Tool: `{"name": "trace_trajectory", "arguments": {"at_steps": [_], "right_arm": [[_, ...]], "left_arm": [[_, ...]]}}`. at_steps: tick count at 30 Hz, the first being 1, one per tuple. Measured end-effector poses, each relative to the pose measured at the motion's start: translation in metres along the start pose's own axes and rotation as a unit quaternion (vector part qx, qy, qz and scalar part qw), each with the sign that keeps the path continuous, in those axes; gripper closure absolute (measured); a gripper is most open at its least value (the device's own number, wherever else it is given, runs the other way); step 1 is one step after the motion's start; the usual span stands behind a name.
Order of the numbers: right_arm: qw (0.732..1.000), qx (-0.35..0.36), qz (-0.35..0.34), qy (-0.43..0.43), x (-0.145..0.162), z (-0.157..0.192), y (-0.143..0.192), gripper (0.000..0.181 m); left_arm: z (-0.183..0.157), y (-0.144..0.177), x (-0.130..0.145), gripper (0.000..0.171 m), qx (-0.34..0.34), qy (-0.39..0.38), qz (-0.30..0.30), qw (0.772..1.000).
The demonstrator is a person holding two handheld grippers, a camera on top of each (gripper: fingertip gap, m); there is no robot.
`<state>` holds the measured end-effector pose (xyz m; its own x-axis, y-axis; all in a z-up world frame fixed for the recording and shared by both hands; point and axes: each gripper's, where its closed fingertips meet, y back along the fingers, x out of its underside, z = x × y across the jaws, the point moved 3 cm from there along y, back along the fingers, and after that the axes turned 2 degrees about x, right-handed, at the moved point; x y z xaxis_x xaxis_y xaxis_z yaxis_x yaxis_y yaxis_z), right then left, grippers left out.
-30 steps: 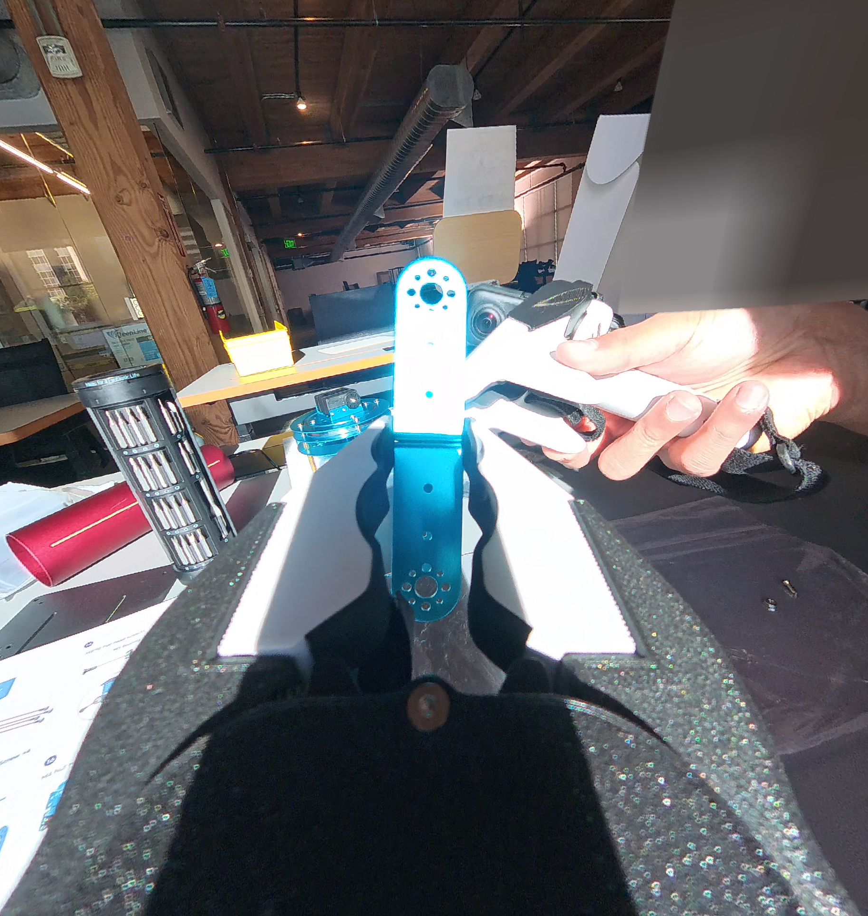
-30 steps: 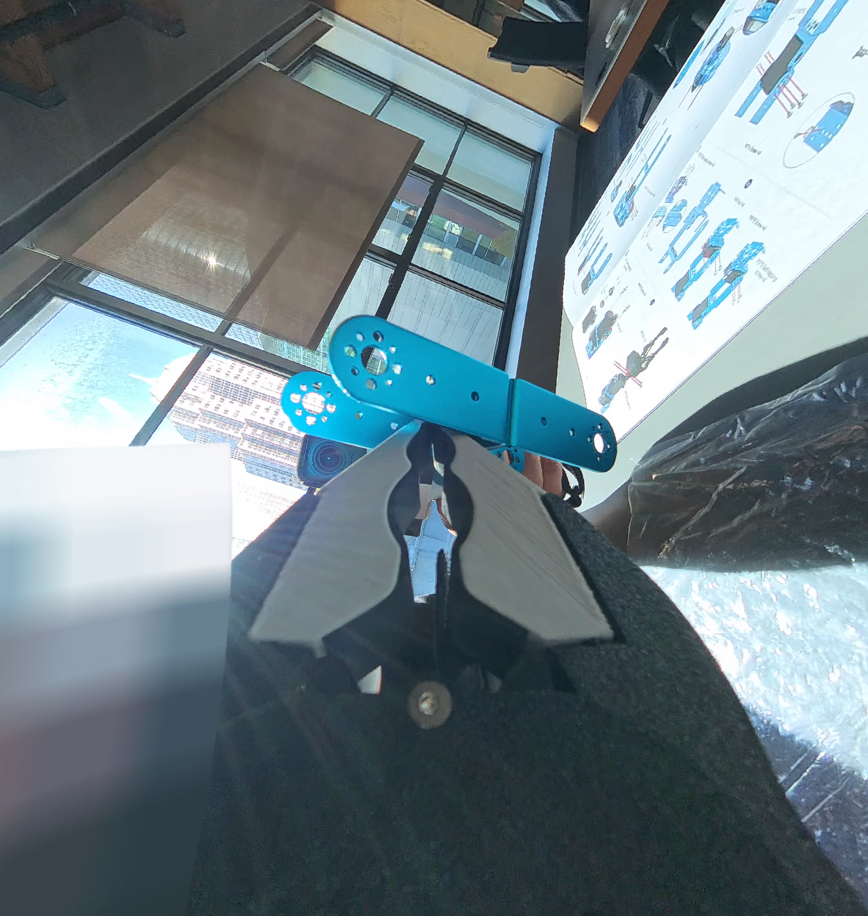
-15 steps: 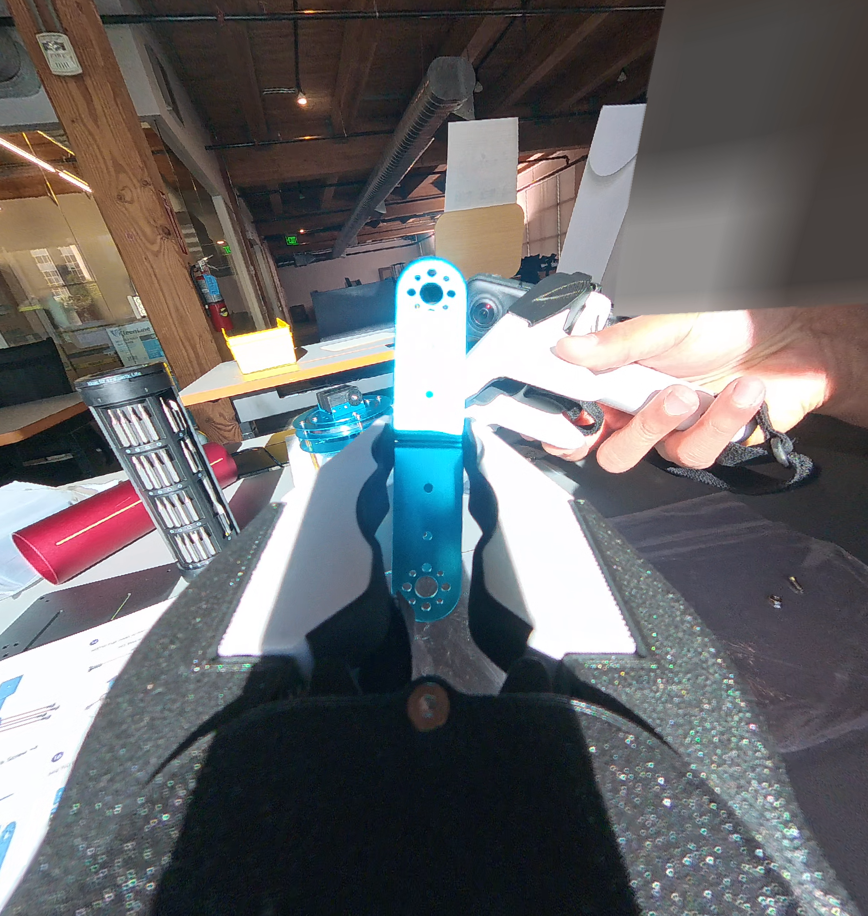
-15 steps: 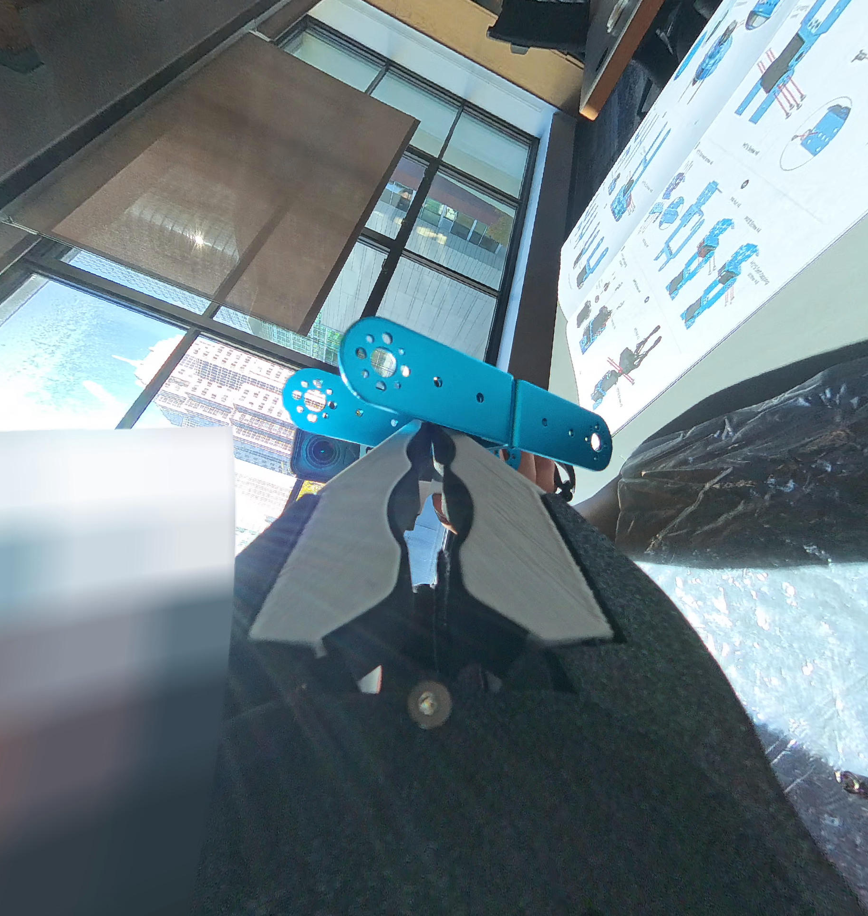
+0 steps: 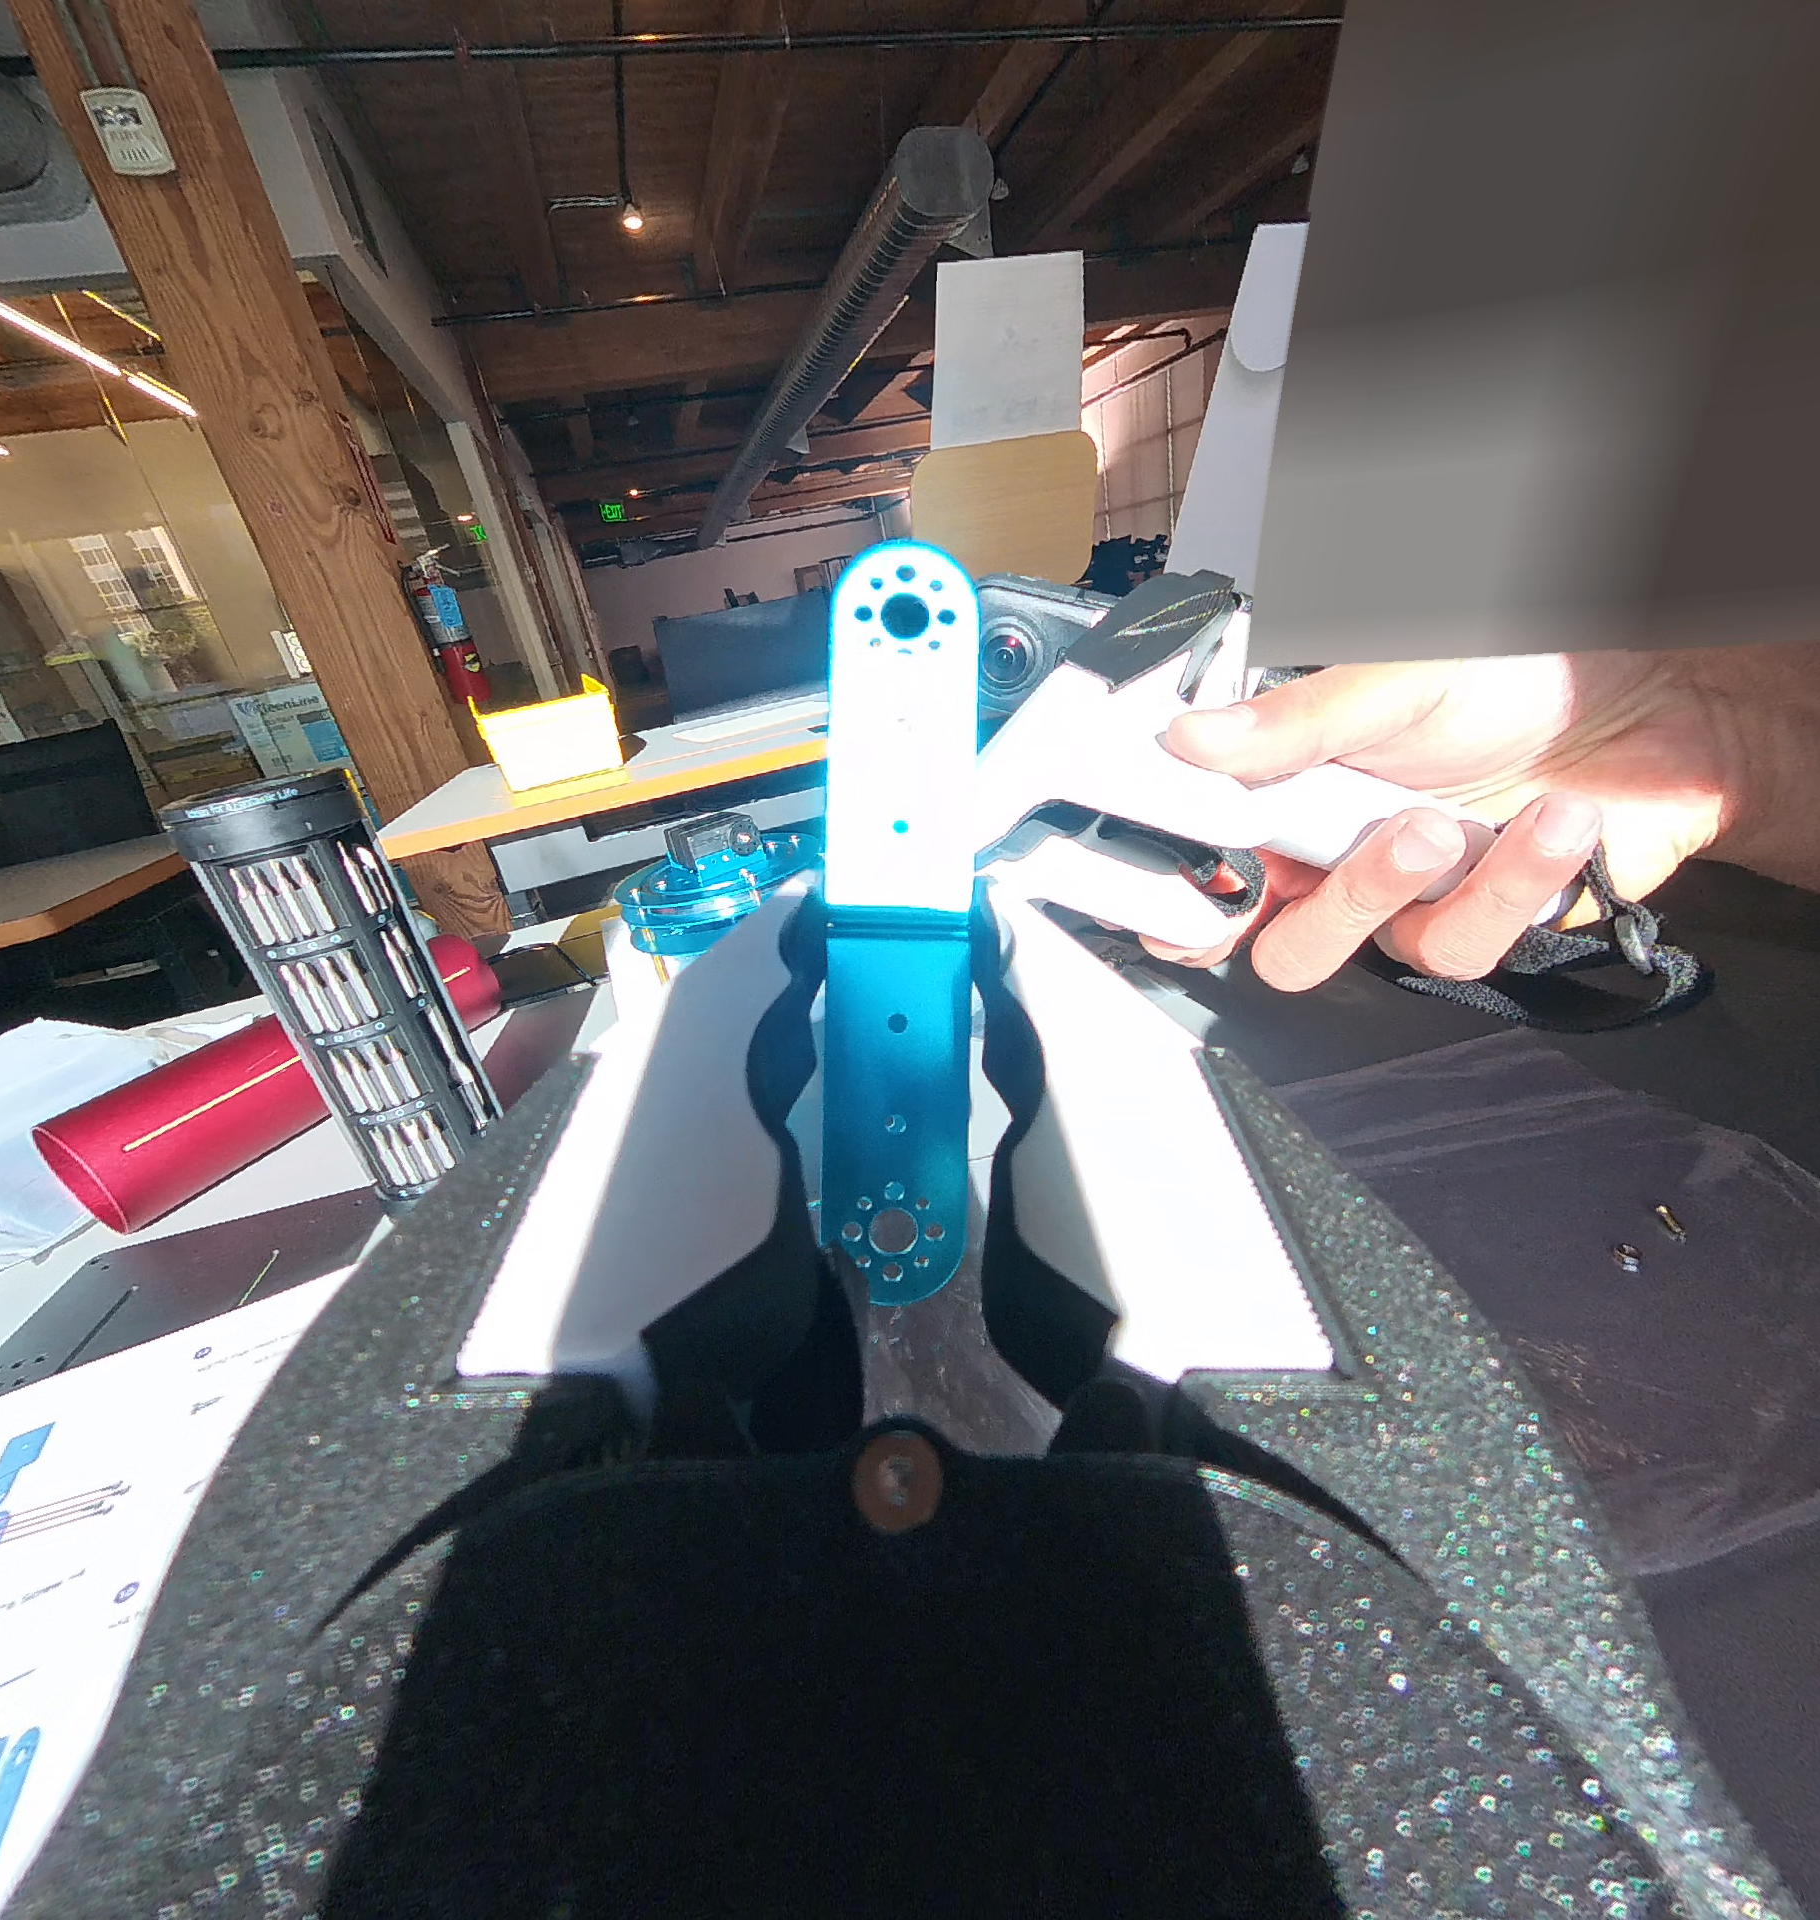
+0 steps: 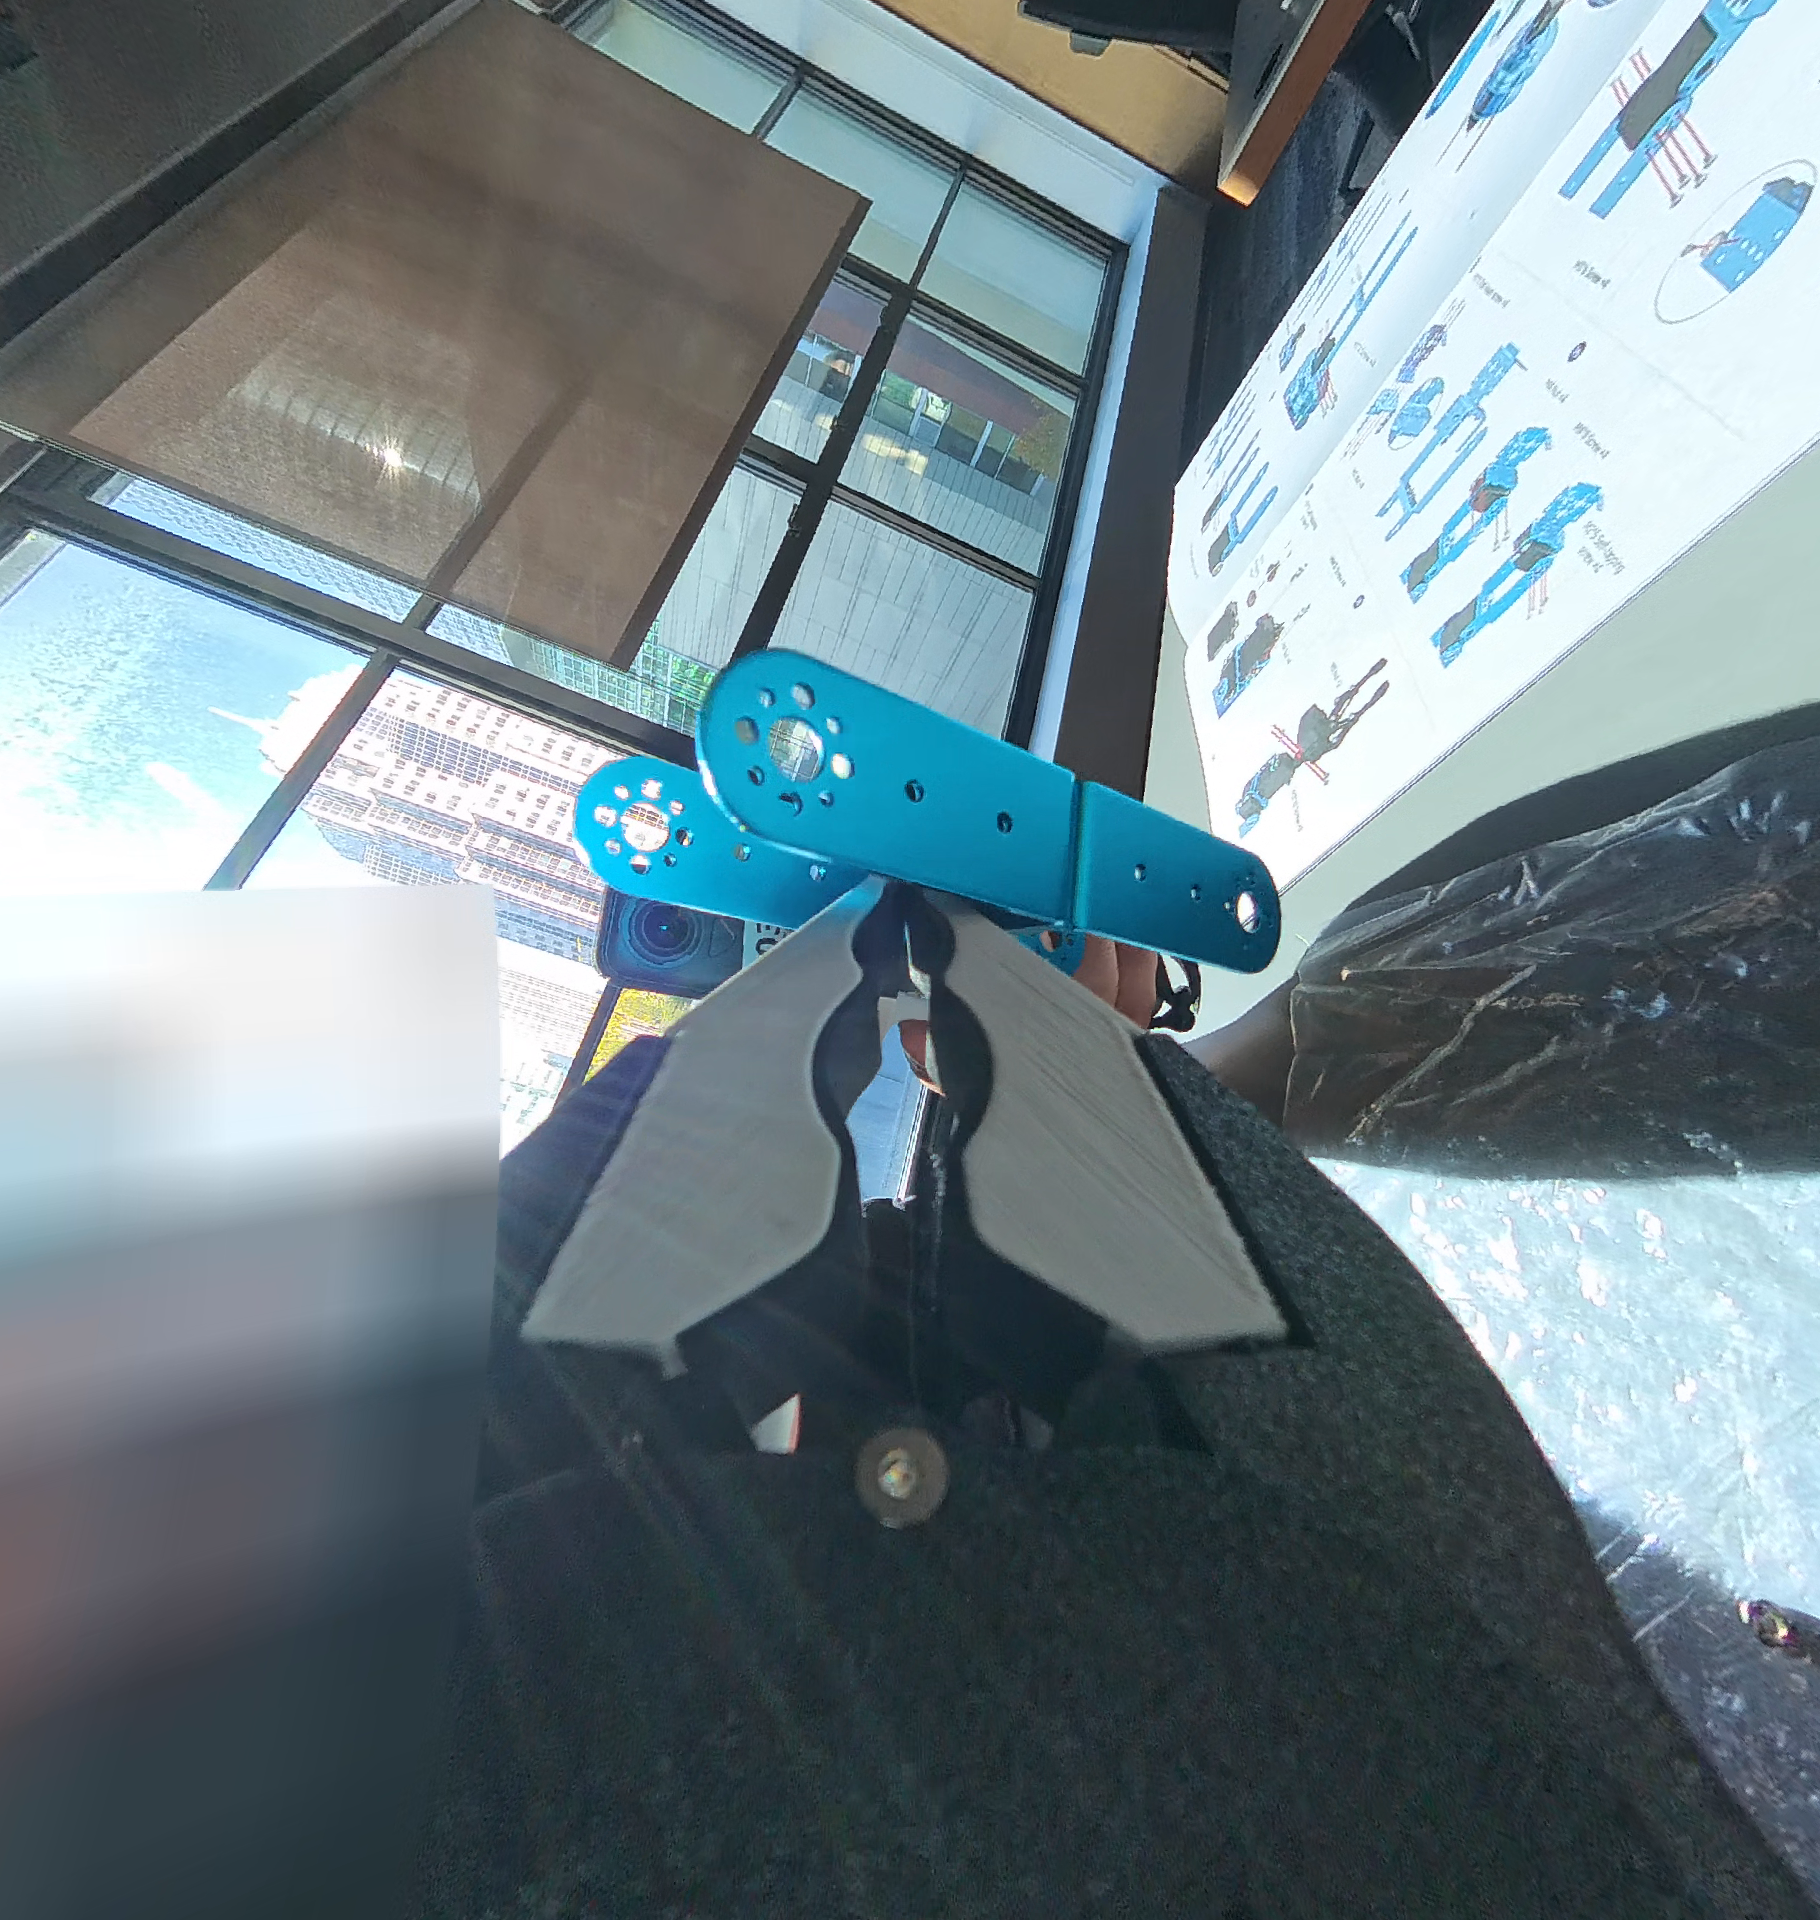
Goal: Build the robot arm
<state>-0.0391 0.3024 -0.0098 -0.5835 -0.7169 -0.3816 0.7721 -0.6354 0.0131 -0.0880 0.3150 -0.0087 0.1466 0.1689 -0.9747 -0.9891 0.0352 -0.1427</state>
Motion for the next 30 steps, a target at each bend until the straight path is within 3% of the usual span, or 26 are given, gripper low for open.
{"name": "trace_trajectory", "arguments": {"at_steps": [30], "right_arm": [[0.981, 0.118, -0.003, 0.153, 0.0018, 0.0032, -0.0049, 0.181]], "left_arm": [[-0.0005, -0.0007, 0.0034, 0.144, -0.001, 0.003, 0.008, 1.000]]}}
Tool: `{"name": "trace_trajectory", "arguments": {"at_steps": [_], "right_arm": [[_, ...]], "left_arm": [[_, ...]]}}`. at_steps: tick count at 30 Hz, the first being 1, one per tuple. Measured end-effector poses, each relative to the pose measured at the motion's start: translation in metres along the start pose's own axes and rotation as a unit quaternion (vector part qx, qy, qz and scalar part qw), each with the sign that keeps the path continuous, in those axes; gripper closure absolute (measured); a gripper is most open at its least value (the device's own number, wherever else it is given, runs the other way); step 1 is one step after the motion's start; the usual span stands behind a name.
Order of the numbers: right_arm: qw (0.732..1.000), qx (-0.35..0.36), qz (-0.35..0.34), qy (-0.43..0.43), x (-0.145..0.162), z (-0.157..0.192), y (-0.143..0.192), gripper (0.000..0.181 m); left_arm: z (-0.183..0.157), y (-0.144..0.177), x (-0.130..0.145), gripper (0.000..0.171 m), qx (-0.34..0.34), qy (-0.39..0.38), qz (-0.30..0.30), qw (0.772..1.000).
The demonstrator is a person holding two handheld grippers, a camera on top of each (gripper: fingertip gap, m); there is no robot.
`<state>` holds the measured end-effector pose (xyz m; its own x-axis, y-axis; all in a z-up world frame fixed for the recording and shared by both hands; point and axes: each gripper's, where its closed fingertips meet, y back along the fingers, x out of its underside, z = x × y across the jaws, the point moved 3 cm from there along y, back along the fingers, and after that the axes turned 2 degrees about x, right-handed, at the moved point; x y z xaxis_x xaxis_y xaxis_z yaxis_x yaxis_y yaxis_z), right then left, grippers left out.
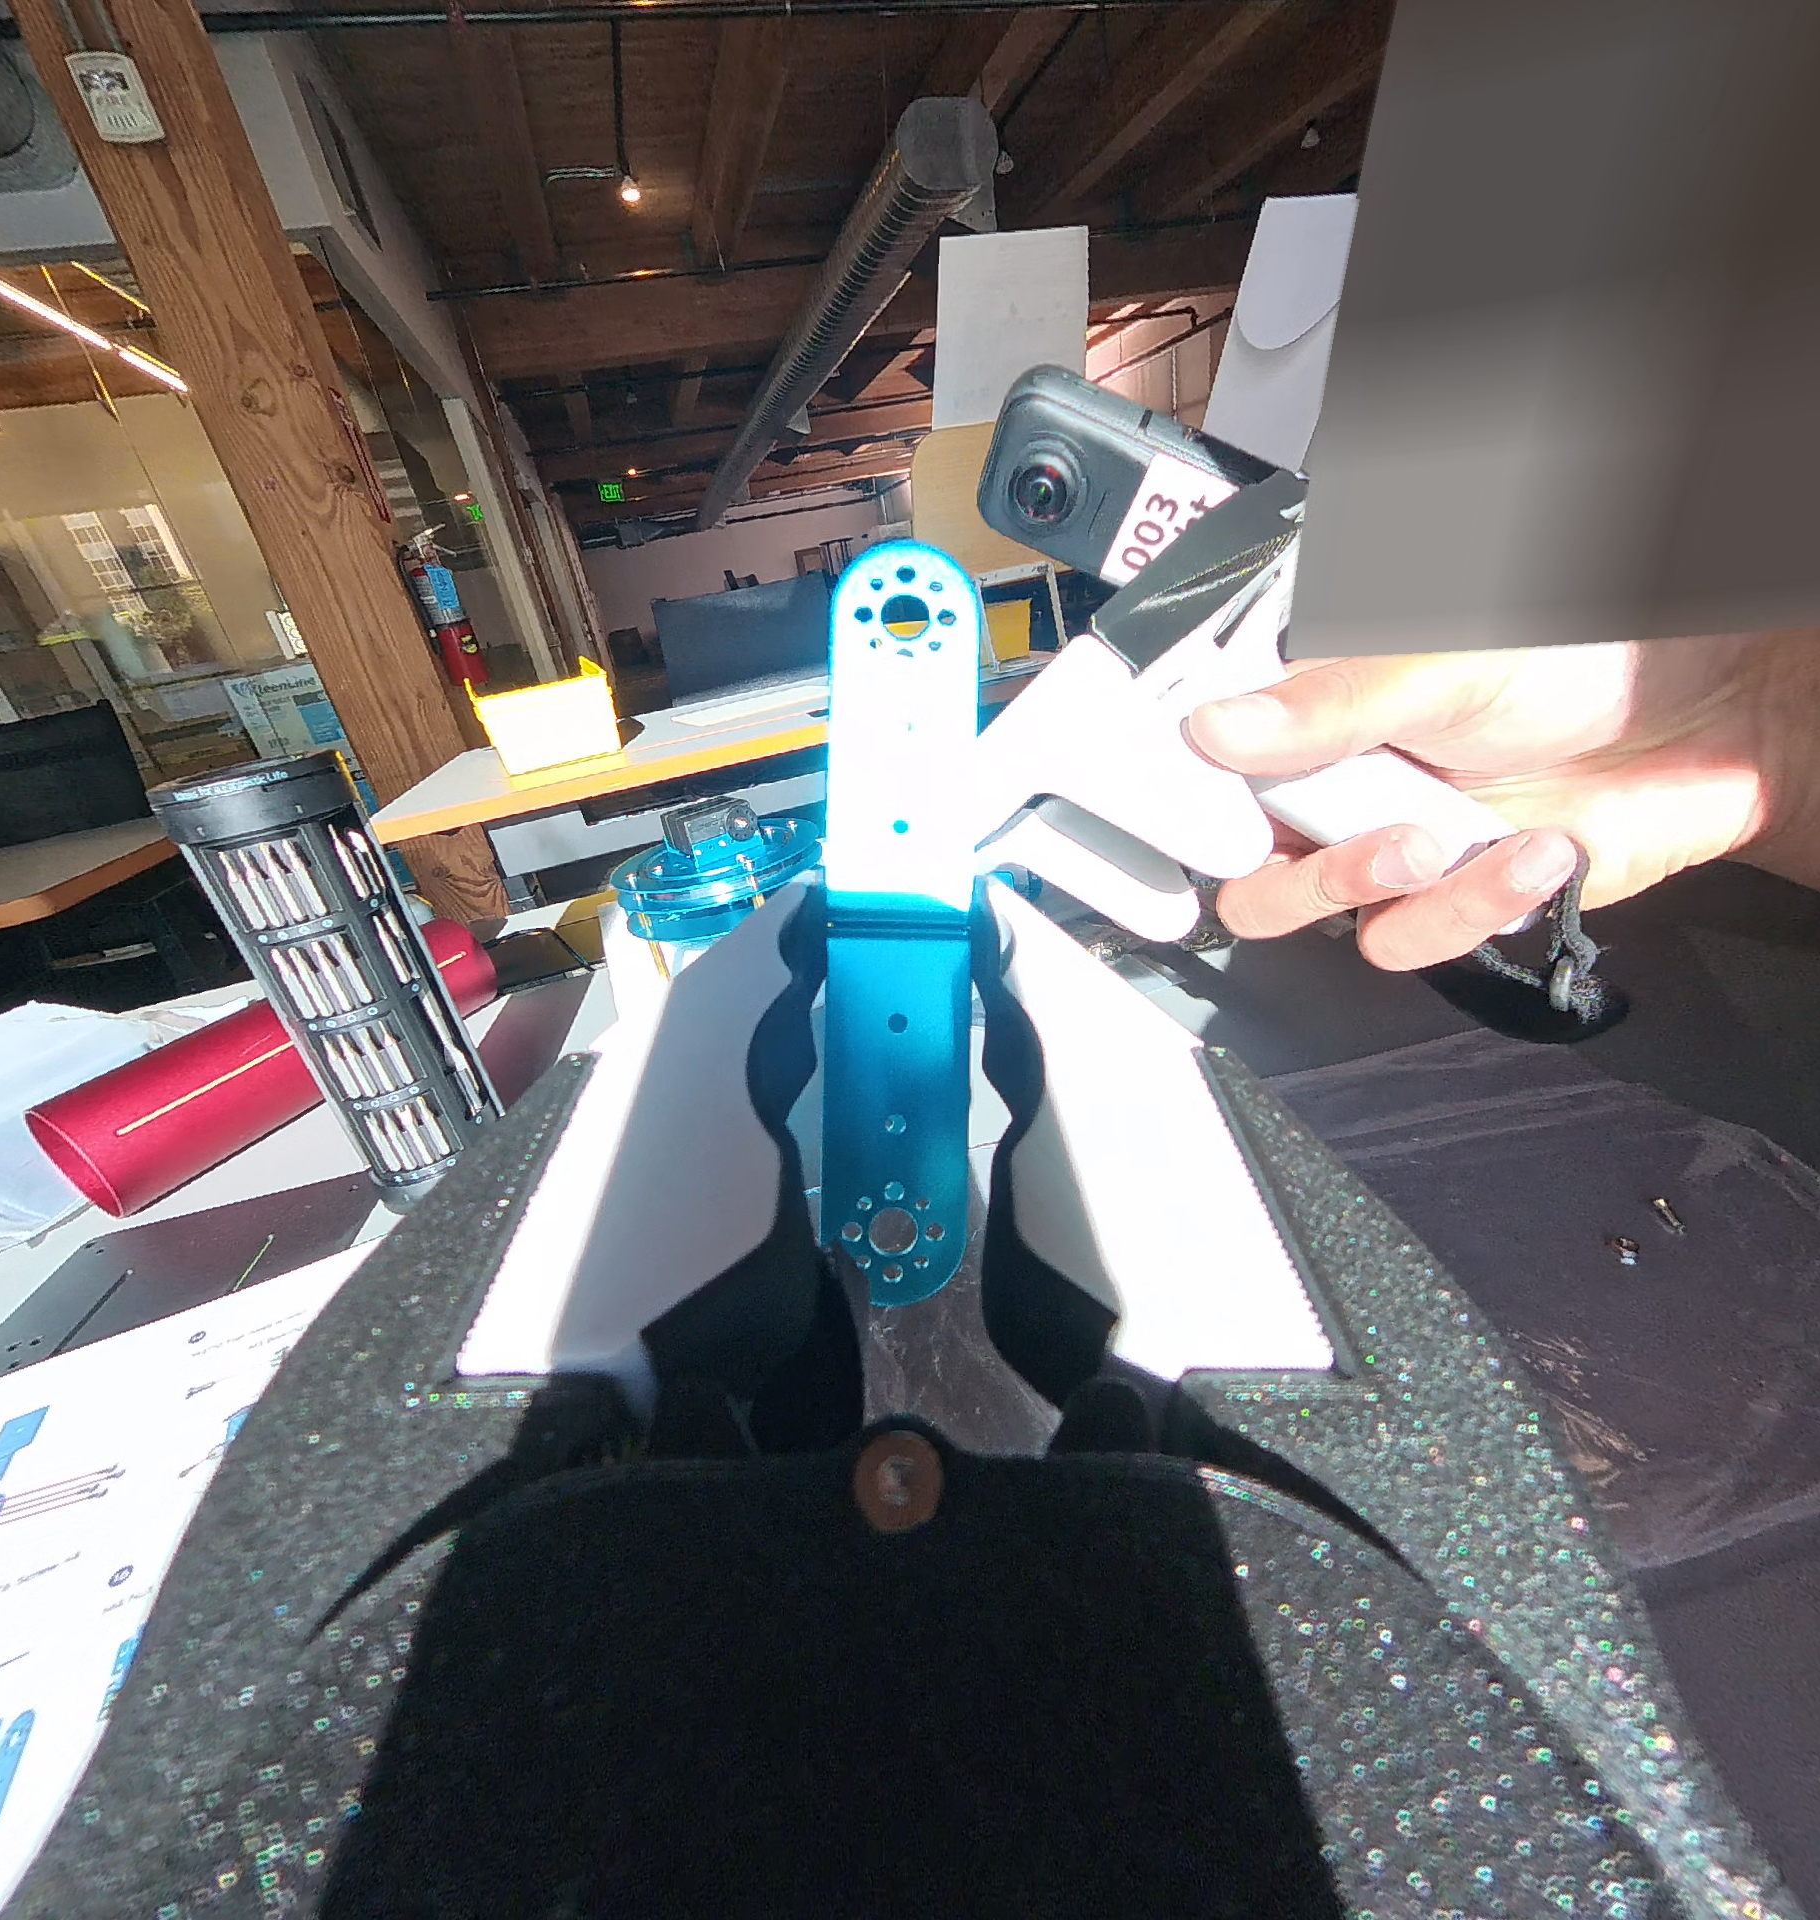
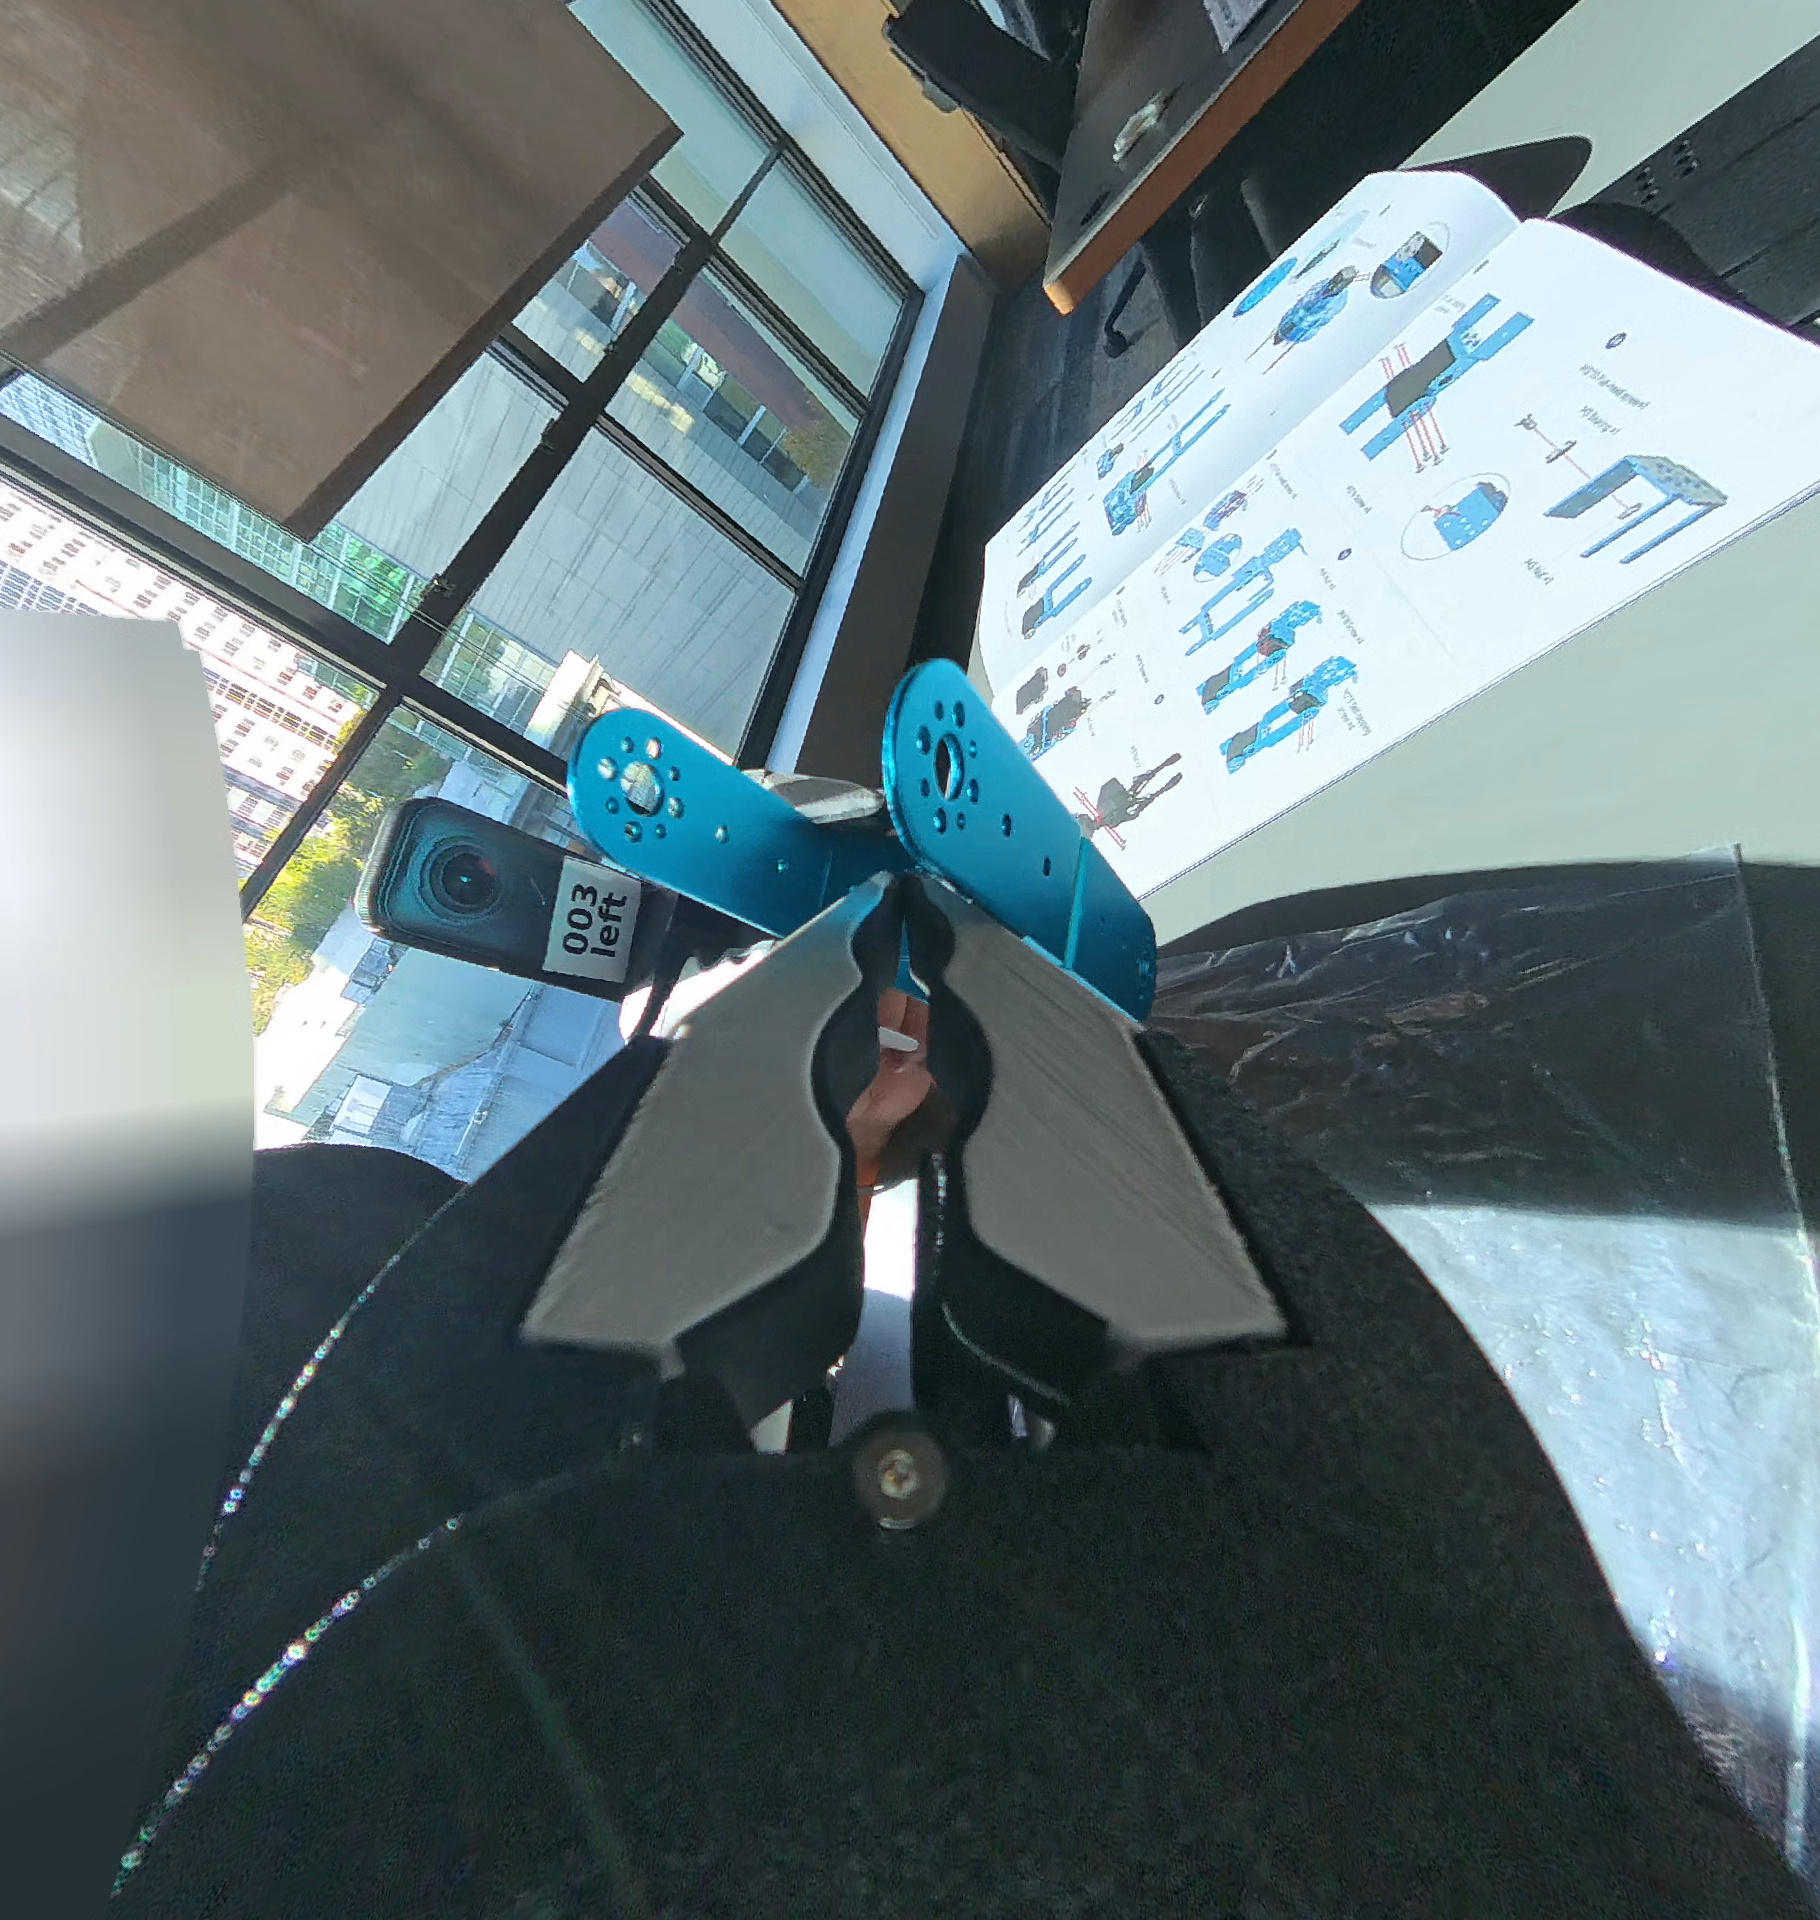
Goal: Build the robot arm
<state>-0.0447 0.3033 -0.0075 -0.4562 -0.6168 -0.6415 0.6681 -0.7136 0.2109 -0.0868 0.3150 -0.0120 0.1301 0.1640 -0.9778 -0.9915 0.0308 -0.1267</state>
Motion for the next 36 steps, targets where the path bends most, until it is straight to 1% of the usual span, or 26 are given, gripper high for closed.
{"name": "trace_trajectory", "arguments": {"at_steps": [4, 6, 8, 10, 11, 12, 13, 14, 15, 16, 17, 18, 20, 21, 24, 25, 28, 30, 31, 34, 35, 36], "right_arm": [[1.000, 0.013, -0.004, 0.025, 0.000, 0.002, 0.000, 0.181], [0.998, 0.022, -0.004, 0.061, -0.002, 0.005, 0.003, 0.181], [0.993, 0.032, -0.007, 0.115, -0.004, 0.010, 0.007, 0.181], [0.978, 0.007, -0.015, 0.208, -0.007, 0.021, 0.012, 0.173], [0.963, 0.007, -0.006, 0.270, -0.007, 0.025, 0.015, 0.165], [0.942, 0.017, -0.002, 0.336, -0.006, 0.026, 0.017, 0.162], [0.915, 0.060, 0.007, 0.398, -0.007, 0.019, 0.019, 0.154], [0.888, 0.105, 0.002, 0.447, -0.010, 0.013, 0.021, 0.143], [0.866, 0.124, -0.001, 0.484, -0.010, 0.010, 0.021, 0.133], [0.852, 0.137, 0.006, 0.506, -0.007, 0.008, 0.019, 0.123], [0.837, 0.145, 0.014, 0.527, -0.004, 0.008, 0.016, 0.119], [0.817, 0.138, 0.006, 0.560, 0.001, 0.015, 0.014, 0.123], [0.758, 0.158, -0.023, 0.632, 0.005, 0.031, 0.012, 0.126], [0.740, 0.156, -0.018, 0.654, 0.011, 0.037, 0.009, 0.125], [0.718, 0.164, 0.003, 0.677, 0.019, 0.042, 0.000, 0.111], [0.703, 0.177, 0.011, 0.688, 0.019, 0.040, -0.004, 0.108], [0.653, 0.205, 0.017, 0.729, 0.019, 0.038, -0.012, 0.107], [0.630, 0.215, 0.022, 0.746, 0.021, 0.039, -0.018, 0.108], [0.625, 0.214, 0.021, 0.751, 0.022, 0.040, -0.020, 0.110], [0.628, 0.206, 0.041, 0.749, 0.028, 0.038, -0.027, 0.116], [0.629, 0.207, 0.047, 0.748, 0.029, 0.036, -0.027, 0.114], [0.628, 0.209, 0.052, 0.748, 0.028, 0.035, -0.026, 0.116]], "left_arm": [[0.001, 0.001, -0.001, 0.144, -0.002, 0.002, -0.004, 1.000], [0.003, 0.003, -0.003, 0.144, 0.001, 0.015, -0.013, 1.000], [0.007, 0.006, -0.006, 0.145, 0.004, 0.041, -0.027, 0.999], [0.012, 0.010, -0.010, 0.145, 0.015, 0.077, -0.047, 0.996], [0.015, 0.012, -0.011, 0.145, 0.020, 0.097, -0.056, 0.994], [0.018, 0.014, -0.013, 0.145, 0.024, 0.114, -0.067, 0.991], [0.020, 0.016, -0.015, 0.145, 0.033, 0.130, -0.078, 0.988], [0.021, 0.018, -0.018, 0.145, 0.042, 0.148, -0.090, 0.984], [0.022, 0.019, -0.019, 0.145, 0.052, 0.165, -0.099, 0.980], [0.023, 0.021, -0.020, 0.146, 0.062, 0.177, -0.104, 0.977], [0.023, 0.021, -0.021, 0.146, 0.071, 0.188, -0.107, 0.974], [0.024, 0.021, -0.020, 0.146, 0.075, 0.198, -0.106, 0.971], [0.027, 0.020, -0.019, 0.146, 0.071, 0.206, -0.104, 0.970], [0.027, 0.020, -0.018, 0.146, 0.071, 0.204, -0.103, 0.971], [0.024, 0.023, -0.021, 0.146, 0.079, 0.199, -0.111, 0.970], [0.022, 0.023, -0.021, 0.146, 0.081, 0.197, -0.111, 0.971], [0.019, 0.024, -0.024, 0.146, 0.081, 0.178, -0.113, 0.974], [0.016, 0.024, -0.025, 0.146, 0.082, 0.169, -0.114, 0.976], [0.015, 0.024, -0.025, 0.146, 0.084, 0.167, -0.112, 0.976], [0.014, 0.025, -0.026, 0.146, 0.085, 0.162, -0.115, 0.976], [0.014, 0.025, -0.026, 0.146, 0.082, 0.161, -0.113, 0.977], [0.015, 0.025, -0.025, 0.146, 0.081, 0.158, -0.110, 0.978]]}}
